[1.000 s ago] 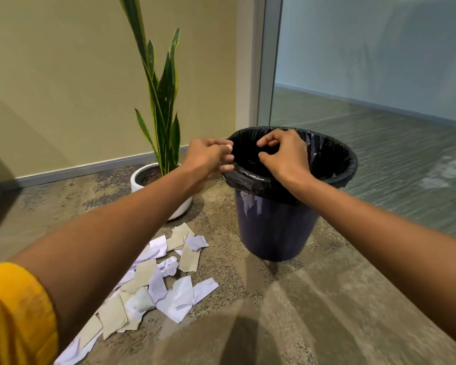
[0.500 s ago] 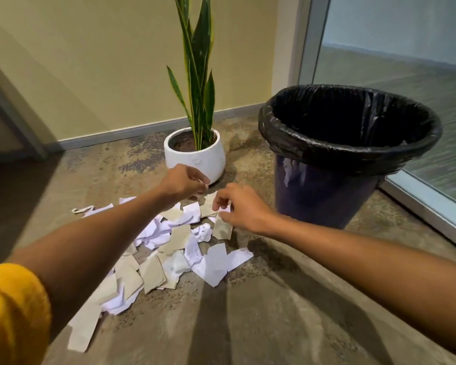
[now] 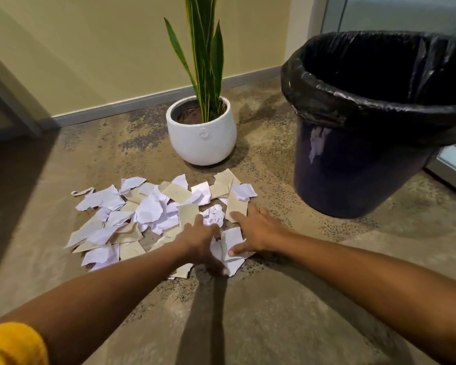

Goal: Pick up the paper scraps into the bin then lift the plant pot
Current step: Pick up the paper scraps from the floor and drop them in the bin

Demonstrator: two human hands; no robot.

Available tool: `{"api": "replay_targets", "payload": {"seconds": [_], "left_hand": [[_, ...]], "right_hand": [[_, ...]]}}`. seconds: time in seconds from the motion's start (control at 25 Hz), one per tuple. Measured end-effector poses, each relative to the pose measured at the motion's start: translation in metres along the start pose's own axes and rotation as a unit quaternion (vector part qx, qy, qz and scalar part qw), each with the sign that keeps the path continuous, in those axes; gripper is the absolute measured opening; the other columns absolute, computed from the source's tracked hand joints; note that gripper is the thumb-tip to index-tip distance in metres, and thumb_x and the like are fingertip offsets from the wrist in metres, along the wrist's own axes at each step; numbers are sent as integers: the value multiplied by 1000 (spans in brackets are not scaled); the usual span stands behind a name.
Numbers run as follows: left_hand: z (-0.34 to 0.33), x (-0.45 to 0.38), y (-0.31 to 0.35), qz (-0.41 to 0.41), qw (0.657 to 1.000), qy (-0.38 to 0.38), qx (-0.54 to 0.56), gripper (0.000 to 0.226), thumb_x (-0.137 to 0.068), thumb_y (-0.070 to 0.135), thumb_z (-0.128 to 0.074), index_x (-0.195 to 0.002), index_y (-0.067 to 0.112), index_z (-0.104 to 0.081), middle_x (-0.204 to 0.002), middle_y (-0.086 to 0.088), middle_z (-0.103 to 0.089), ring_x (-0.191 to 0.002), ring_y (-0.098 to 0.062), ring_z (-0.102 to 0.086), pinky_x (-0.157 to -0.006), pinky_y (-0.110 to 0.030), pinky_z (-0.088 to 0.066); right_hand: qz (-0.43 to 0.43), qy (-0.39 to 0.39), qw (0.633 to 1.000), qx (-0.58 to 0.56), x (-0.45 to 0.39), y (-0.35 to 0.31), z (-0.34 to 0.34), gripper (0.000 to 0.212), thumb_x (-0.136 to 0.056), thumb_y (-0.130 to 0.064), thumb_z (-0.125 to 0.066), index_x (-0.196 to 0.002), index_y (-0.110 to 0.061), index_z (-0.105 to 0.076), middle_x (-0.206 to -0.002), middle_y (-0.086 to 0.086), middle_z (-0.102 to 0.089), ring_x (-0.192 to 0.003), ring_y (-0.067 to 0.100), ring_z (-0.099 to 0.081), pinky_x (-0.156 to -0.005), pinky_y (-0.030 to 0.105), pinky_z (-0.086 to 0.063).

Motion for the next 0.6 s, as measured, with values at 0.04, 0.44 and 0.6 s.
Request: {"api": "replay_targets", "payload": {"seconds": [0.04,0.44,0.6], "left_hand": [[-1,-2,2,1,1000,1,7,84,-54,58,-80,-125,28,-47,-127,-8,-36,-112,-26,-43,-90,-36,-45],[-6,-3,15,-61,998,5,-32,72,-66,36,-81,-126,21,-46,-128,-10,-43,-108,-30,-53,-87,-36,-50],[-5,4,16,-109,992,-33,-48,87,-62,40,-83,-135,32,-36,-131,-8,-35,-114,-31,-48,-94,-39,-48]], "right_hand": [[-22,7,1000,-15,-3,-1,-2,88,-72,-57,-71,-143,-27,-29,-151,14,-20,-137,40,-25,-105,53,-38],[-26,14,978,-208,1,9,-5,25,-70,-9,-78,-74,-18,-56,-83,1,-57,-79,17,-51,-53,24,-35],[-59,32,953,-297,9,27,12,29,-67,-10,-82,-88,5,-67,-91,17,-71,-74,14,-50,-62,25,-38]]}}
Point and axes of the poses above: each hand's wrist, its own x-axis away from the middle knuckle, its own z-axis out of the back of the hand, y = z × x, the point moved 1 cm from there along -x, towards the middle knuckle
